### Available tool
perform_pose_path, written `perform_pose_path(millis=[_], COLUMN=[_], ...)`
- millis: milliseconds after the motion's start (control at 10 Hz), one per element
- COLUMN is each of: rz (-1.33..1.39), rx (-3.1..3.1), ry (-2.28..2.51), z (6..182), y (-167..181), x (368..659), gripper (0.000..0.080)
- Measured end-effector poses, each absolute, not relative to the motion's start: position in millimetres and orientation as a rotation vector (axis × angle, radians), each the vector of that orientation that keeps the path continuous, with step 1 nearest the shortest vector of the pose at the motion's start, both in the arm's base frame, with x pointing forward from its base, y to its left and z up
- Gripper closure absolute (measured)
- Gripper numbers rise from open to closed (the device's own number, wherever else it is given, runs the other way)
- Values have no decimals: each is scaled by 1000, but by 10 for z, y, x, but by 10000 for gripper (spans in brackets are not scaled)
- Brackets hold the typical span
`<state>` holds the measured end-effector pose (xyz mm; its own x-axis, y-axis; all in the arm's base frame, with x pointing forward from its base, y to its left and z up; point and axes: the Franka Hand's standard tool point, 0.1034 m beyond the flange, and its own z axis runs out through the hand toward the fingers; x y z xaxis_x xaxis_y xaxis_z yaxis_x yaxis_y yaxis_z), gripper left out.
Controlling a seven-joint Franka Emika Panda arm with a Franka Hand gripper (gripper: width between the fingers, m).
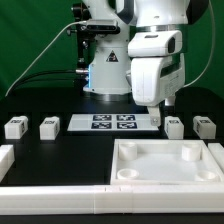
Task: Assemble one leg
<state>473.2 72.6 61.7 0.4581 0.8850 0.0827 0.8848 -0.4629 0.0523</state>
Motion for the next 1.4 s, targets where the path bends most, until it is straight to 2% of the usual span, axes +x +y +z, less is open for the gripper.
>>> perform_pose_path(millis=[400, 700, 900, 1400], rz=[156, 119, 85, 48], rx=[2883, 3147, 3215, 3234], ry=[1286, 606, 244, 156], z=[614, 546, 515, 463], y=[737, 724, 874, 1412], x=[4730, 4614, 4521, 4375], gripper=[150, 150, 150, 150])
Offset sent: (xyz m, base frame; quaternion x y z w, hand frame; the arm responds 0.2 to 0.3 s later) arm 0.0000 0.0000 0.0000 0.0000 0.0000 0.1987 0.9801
